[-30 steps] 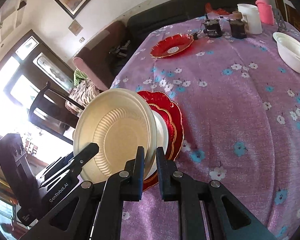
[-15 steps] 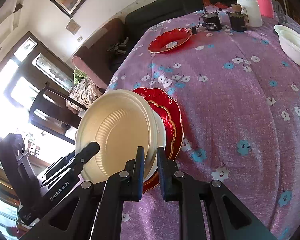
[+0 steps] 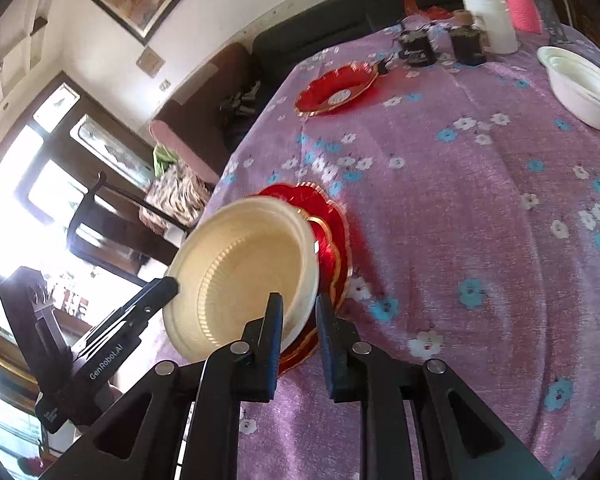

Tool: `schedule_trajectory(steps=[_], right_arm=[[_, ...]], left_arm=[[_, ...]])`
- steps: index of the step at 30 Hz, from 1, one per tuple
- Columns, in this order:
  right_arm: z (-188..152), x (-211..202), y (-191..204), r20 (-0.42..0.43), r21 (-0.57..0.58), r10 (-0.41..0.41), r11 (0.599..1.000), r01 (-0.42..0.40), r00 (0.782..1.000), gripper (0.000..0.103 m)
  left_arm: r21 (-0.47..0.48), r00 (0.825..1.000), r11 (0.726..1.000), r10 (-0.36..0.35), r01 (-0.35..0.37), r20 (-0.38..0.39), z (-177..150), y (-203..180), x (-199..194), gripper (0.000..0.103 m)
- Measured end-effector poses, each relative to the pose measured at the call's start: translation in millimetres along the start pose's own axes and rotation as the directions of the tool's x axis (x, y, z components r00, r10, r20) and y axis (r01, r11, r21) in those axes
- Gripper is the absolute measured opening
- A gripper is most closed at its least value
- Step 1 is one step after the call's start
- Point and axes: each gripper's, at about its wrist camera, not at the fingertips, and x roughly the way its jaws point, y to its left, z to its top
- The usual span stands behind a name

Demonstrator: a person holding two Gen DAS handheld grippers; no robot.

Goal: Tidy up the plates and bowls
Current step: 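Lower the beige bowl onto the white bowl and open the left gripper, then grasp the top white bowl from the white stack with the right gripper and lift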

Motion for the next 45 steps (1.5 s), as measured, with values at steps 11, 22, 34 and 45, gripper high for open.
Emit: schedule_trajectory(steps=[11,22,34,45], right_arm=[[41,-106,-133,0.213,0.24,-0.201,0.959,0.148,0.956,0.018],[122,-144,-317,0.247,0.6,-0.265,0.797,0.068,0.932,0.018],[140,-116,-362,0.224,0.676,-0.245,0.736,0.031,0.943,0.011],[153,-77,-352,0.143,0.63,-0.203,0.774,0.069,0.969,0.009]], left_arm=[[0.239,0.957,0.928,-0.266,0.287,-0.119,-11,-132,5,0.041],[0.323,0.909,0.861,-0.312,0.394,-0.277,-44,-211,41,0.041],[0.288,0.909,0.879,-0.295,0.379,-0.296,-38,-203,58,0.041],[0.288,0.907,0.879,-0.293,0.38,-0.301,-40,-205,58,0.041]])
